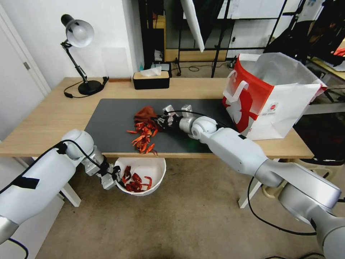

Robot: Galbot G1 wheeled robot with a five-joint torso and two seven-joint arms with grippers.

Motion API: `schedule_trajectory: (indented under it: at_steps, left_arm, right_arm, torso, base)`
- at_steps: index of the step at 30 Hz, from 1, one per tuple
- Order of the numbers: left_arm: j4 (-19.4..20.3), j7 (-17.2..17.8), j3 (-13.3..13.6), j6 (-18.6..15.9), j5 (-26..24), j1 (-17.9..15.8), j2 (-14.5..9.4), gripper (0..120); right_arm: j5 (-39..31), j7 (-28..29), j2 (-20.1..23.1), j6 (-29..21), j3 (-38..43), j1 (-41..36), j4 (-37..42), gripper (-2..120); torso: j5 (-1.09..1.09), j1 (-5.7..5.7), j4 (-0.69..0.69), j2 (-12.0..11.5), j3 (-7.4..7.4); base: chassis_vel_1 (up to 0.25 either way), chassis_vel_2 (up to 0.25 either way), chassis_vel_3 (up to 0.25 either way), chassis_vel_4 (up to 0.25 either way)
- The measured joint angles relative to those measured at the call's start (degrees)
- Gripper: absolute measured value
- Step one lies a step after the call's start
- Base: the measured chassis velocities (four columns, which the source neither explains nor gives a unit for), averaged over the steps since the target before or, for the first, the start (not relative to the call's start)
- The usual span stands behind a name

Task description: Sweep shrimp from table into container with towel, then put container into takeout bag.

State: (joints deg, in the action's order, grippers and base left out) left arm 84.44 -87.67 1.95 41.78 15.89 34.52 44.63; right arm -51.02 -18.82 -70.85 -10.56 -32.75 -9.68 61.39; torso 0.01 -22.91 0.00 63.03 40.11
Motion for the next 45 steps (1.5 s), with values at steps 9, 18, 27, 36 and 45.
schedule_trajectory:
  at_steps: [9, 18, 27, 36, 45]
  left_arm:
    - [0.1, 0.0, 0.0, -0.1, 0.0, 0.0, 0.0, 0]
    - [0.1, 0.0, 0.1, -0.1, 0.1, 0.0, 0.1, 0]
    - [-0.1, 0.0, 0.0, -0.2, 0.3, -0.1, 0.4, 0]
    - [-0.4, 0.0, -0.6, -0.3, 0.3, -0.1, -0.2, 0]
    - [-0.3, 0.0, -1.1, -0.4, 0.3, 0.1, -0.6, 0]
  right_arm:
    - [-0.7, 0.8, 2.2, -0.5, -1.0, -1.0, 4.4, 7]
    - [-0.8, 1.2, 3.0, -0.6, -1.2, -1.7, 6.2, 7]
    - [-1.4, 2.1, 5.0, -0.9, -2.1, -3.1, 10.9, 7]
    - [-2.2, 3.0, 6.6, -1.1, -3.5, -3.5, 14.9, 7]
    - [-2.9, 4.1, 8.4, -1.6, -4.4, -4.6, 19.9, 7]
  torso:
    - [0.00, 0.00, 0.00, 0.0, 0.00]
    - [0.00, 0.00, 0.00, 0.0, 0.00]
    - [0.00, 0.00, 0.00, 0.0, 0.00]
    - [0.00, 0.00, 0.00, 0.0, 0.00]
    - [-0.01, 0.00, 0.00, 0.0, 0.00]
  base:
    - [0.000, 0.000, 0.000, 0.000]
    - [0.000, 0.000, 0.000, 0.000]
    - [0.000, 0.000, 0.000, 0.000]
    - [0.000, 0.000, 0.000, 0.000]
    - [0.000, 0.000, 0.000, 0.000]
